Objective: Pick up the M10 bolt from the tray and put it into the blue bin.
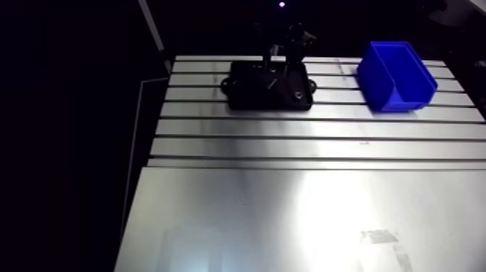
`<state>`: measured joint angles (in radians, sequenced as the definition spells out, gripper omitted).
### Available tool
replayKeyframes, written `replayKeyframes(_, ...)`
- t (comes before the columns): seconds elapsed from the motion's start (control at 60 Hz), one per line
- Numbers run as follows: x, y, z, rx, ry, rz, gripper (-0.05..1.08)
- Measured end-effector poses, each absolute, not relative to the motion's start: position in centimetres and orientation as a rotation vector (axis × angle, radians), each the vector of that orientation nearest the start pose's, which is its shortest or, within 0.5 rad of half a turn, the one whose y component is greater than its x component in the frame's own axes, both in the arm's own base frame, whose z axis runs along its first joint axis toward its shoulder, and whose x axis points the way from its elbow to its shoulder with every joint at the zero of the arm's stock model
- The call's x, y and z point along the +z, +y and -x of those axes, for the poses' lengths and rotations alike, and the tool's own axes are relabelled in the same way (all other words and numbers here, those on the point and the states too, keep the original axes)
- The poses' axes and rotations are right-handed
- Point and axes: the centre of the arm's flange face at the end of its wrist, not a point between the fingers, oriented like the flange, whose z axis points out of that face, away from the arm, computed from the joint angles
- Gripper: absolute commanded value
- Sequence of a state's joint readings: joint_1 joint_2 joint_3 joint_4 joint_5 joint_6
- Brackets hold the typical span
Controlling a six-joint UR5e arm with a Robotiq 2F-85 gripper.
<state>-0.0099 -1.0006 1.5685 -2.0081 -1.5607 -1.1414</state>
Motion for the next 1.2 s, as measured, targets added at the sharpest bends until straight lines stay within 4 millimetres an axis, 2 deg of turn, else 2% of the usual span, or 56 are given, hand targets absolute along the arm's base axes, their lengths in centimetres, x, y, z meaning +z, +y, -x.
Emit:
replayKeyframes(0.167,19.2,-12.8,64.6,0.027,2.937,-0.654,0.50)
replayKeyframes(0.25,18.9,-12.8,64.6,0.030,2.936,-0.652,0.55)
replayKeyframes(1.2,17.0,-13.5,64.4,0.042,2.933,-0.631,0.60)
